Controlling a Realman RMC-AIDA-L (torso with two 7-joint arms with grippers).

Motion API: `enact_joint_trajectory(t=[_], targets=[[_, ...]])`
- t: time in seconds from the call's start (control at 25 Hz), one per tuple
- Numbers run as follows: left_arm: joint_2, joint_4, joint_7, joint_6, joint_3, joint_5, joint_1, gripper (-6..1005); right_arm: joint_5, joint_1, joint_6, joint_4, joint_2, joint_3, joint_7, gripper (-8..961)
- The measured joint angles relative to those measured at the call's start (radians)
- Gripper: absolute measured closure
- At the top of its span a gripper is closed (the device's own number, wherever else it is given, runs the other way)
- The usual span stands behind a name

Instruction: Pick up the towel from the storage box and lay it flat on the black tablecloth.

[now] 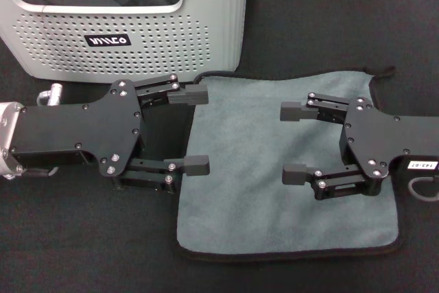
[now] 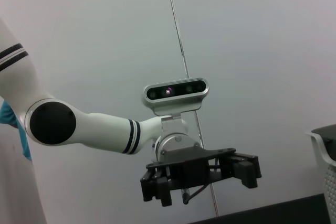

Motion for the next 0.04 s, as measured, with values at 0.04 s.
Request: enact_joint_trajectory(t=[0.04], targets=[[0.0, 0.0, 0.001, 0.0, 0.0, 0.0, 0.0, 145, 0.0, 0.004, 0.0, 0.002, 0.0, 0.0, 0.0, 67]])
